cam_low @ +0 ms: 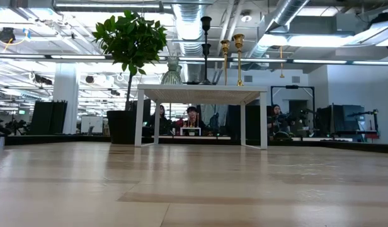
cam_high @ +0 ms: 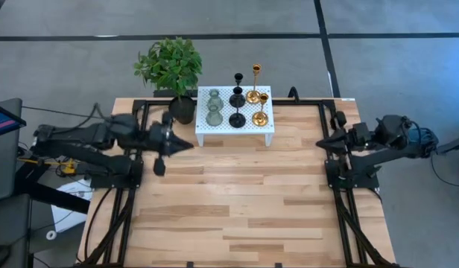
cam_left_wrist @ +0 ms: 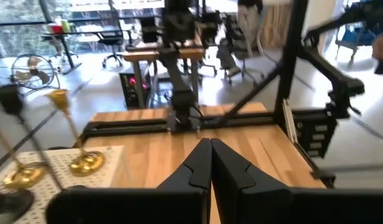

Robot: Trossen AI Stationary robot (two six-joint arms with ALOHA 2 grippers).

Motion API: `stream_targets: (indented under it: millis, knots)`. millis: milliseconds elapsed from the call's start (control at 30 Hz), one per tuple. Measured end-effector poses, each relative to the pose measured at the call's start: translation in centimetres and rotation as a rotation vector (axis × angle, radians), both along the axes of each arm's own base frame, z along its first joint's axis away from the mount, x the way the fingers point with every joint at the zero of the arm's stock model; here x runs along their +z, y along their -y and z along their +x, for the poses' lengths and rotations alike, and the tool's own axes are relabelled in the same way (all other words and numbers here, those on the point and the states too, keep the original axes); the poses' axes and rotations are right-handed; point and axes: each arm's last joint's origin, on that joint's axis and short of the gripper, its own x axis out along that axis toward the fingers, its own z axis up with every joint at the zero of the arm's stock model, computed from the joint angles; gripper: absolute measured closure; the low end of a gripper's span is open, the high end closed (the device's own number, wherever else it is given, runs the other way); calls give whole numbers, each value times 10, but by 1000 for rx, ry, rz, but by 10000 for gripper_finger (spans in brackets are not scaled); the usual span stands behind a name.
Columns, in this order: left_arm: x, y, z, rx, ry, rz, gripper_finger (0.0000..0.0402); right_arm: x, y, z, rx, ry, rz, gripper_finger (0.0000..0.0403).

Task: Pick & Place candle stick holders
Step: Return to Home Position

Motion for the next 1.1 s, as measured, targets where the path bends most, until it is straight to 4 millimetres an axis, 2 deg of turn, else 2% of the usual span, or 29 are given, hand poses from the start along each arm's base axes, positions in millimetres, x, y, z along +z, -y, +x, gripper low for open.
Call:
stream_targets:
  millis: [133,333,867,1100]
  knots:
    - [7,-10,-22,7,75,-15,397,-2,4,-13,-13,15,13,403]
    - [10,-14,-60,34,147,-45,398,-8,9,-33,-40,18,62,403]
    - [-38,-16,-106,100,243,-83,398,-15,17,-77,-74,152,93,403]
    - [-53,-17,-118,128,284,-93,397,-16,18,-77,-128,138,97,403]
